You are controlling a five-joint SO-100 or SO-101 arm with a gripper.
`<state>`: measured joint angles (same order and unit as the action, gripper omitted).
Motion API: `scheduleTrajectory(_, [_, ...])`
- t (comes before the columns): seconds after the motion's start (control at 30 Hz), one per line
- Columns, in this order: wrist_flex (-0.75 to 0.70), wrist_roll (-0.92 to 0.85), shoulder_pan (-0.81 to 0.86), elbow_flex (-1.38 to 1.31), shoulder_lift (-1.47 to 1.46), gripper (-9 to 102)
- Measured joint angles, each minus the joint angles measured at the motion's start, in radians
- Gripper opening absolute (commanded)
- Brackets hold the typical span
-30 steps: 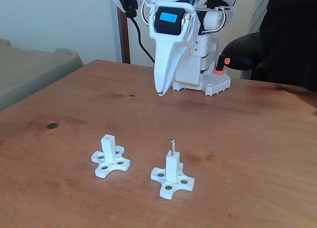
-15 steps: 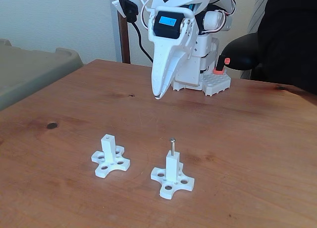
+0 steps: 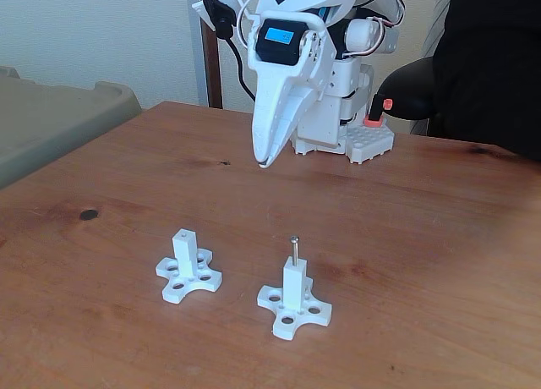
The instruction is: Grab the screw and set it in the hole.
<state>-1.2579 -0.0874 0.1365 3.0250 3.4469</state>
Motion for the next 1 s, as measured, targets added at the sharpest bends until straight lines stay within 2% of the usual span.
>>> scheduleTrajectory(1.0, [0.000,0.002,0.023,0.000,0.000,-4])
